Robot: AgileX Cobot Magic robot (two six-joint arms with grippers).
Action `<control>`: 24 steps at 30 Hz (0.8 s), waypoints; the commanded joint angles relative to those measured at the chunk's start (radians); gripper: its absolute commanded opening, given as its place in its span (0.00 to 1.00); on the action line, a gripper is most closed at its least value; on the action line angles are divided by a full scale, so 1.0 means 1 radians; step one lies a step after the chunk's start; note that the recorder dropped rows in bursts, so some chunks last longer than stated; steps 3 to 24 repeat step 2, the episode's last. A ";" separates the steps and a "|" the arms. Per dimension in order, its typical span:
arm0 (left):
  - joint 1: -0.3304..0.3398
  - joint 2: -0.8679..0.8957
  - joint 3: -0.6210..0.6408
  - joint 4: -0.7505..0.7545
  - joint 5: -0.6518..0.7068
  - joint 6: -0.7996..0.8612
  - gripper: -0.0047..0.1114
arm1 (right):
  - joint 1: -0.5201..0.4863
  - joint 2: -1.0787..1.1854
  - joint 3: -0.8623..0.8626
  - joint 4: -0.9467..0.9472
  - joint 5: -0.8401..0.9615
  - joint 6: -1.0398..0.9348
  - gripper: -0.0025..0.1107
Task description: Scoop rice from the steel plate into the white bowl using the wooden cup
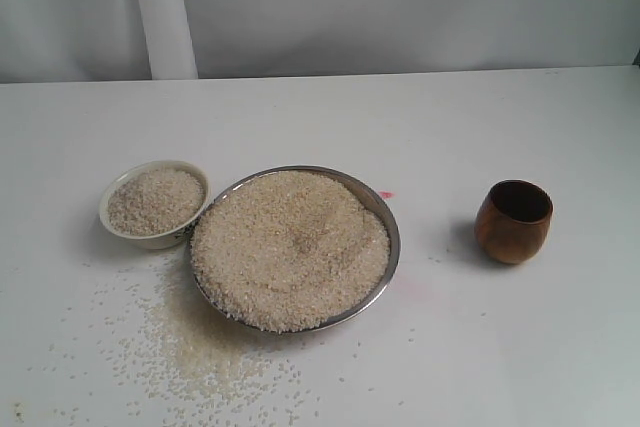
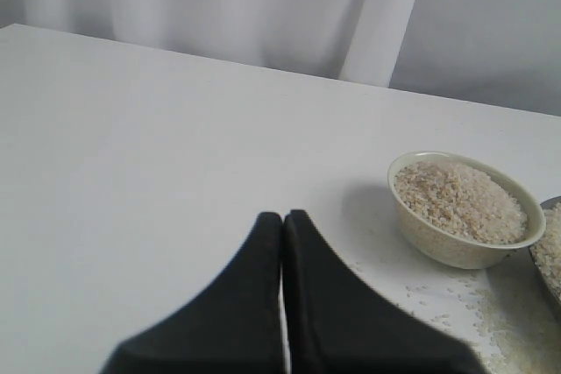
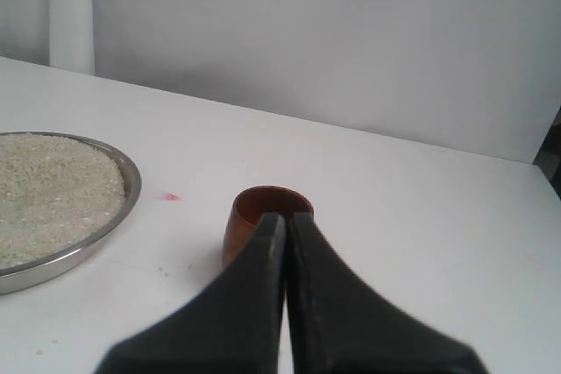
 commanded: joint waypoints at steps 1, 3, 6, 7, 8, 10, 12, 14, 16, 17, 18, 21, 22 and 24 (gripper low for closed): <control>-0.005 0.004 0.001 0.003 -0.007 -0.002 0.04 | -0.001 -0.004 0.002 0.005 0.006 0.002 0.02; -0.005 0.004 0.001 0.003 -0.007 -0.002 0.04 | -0.001 -0.004 0.002 0.005 0.006 0.002 0.02; -0.005 0.004 0.001 0.003 -0.007 -0.002 0.04 | -0.001 -0.004 0.002 0.005 0.006 0.002 0.02; -0.005 0.004 0.001 0.003 -0.007 -0.002 0.04 | -0.001 -0.004 0.002 0.005 0.006 0.002 0.02; -0.005 0.004 0.001 0.003 -0.007 -0.002 0.04 | -0.001 -0.004 0.002 0.005 0.006 0.002 0.02; -0.005 0.004 0.001 0.003 -0.007 -0.002 0.04 | -0.001 -0.004 0.002 0.005 0.006 0.002 0.02; -0.005 0.004 0.001 0.003 -0.007 -0.002 0.04 | -0.001 -0.004 0.002 0.005 0.006 0.002 0.02; -0.005 0.004 0.001 0.003 -0.007 -0.002 0.04 | -0.001 -0.004 0.002 0.005 0.006 0.002 0.02; -0.005 0.004 0.001 0.003 -0.007 -0.002 0.04 | -0.001 -0.004 0.002 0.005 0.006 0.002 0.02; -0.005 0.004 0.001 0.003 -0.007 -0.002 0.04 | -0.001 -0.004 0.002 0.005 0.006 0.002 0.02; -0.005 0.004 0.001 0.003 -0.007 -0.002 0.04 | -0.001 -0.004 0.002 0.005 0.006 0.002 0.02; -0.005 0.004 0.001 0.003 -0.007 -0.002 0.04 | -0.001 -0.004 0.002 0.005 0.006 0.002 0.02; -0.005 0.004 0.001 0.003 -0.007 -0.002 0.04 | -0.001 -0.004 0.002 0.005 0.006 0.002 0.02; -0.005 0.004 0.001 0.003 -0.007 -0.002 0.04 | -0.001 -0.004 0.002 0.005 0.006 0.002 0.02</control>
